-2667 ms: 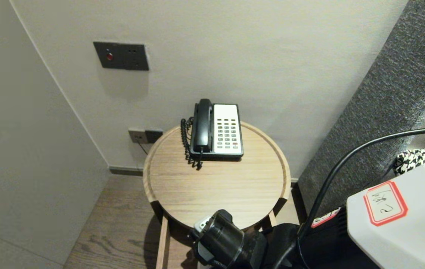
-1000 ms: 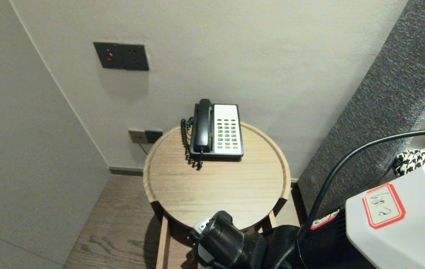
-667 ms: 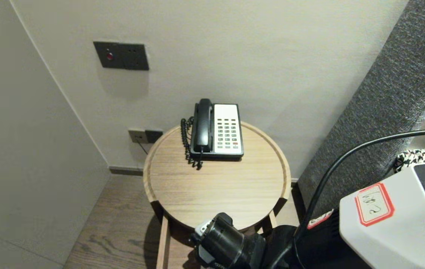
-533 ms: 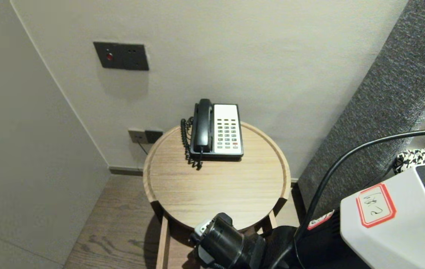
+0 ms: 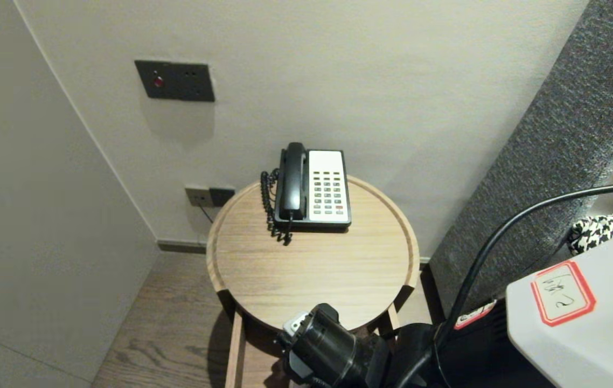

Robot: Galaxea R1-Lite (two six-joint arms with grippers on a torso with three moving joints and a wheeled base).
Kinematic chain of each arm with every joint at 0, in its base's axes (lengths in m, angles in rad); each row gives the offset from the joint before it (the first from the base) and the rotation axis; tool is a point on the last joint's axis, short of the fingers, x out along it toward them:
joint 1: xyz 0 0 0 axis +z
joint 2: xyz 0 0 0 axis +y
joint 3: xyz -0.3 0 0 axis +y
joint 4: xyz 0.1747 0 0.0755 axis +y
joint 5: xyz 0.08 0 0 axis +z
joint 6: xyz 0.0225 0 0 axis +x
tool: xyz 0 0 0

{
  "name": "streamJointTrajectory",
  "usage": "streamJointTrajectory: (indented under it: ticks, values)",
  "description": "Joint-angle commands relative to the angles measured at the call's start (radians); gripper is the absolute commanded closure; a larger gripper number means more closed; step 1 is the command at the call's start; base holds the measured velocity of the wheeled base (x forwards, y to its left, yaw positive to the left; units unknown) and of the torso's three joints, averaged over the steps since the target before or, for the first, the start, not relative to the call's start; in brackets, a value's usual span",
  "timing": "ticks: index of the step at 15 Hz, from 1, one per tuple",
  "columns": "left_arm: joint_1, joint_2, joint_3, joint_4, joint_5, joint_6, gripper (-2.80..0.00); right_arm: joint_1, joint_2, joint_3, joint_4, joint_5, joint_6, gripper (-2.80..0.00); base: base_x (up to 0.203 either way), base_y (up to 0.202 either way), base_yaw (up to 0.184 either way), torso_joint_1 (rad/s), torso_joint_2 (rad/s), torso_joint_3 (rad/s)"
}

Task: Put the remote controls on the table in the drawer one by one, then close the nightstand drawer

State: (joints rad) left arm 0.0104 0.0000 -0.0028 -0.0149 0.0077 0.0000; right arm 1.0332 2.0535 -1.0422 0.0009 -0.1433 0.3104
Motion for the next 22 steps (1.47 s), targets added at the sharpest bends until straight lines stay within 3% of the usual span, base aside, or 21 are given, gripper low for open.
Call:
streamJointTrajectory:
  ticks: [1,12,22]
  values:
    - [0.0,-0.002,0.0,0.0,0.002,0.0,0.0,0.001,-0.038,0.008,0.002,-0.005,0.001,-2.8,0.0,0.0,0.0,0.0,0.0,0.0]
    - [0.0,-0.002,0.0,0.0,0.0,0.0,0.0,0.003,-0.29,0.134,0.008,-0.007,0.016,-2.8,0.0,0.0,0.0,0.0,0.0,0.0]
    - [0.0,-0.002,0.0,0.0,0.0,0.0,0.0,-0.002,-0.441,0.197,0.01,-0.022,0.083,-2.8,0.0,0.0,0.0,0.0,0.0,0.0]
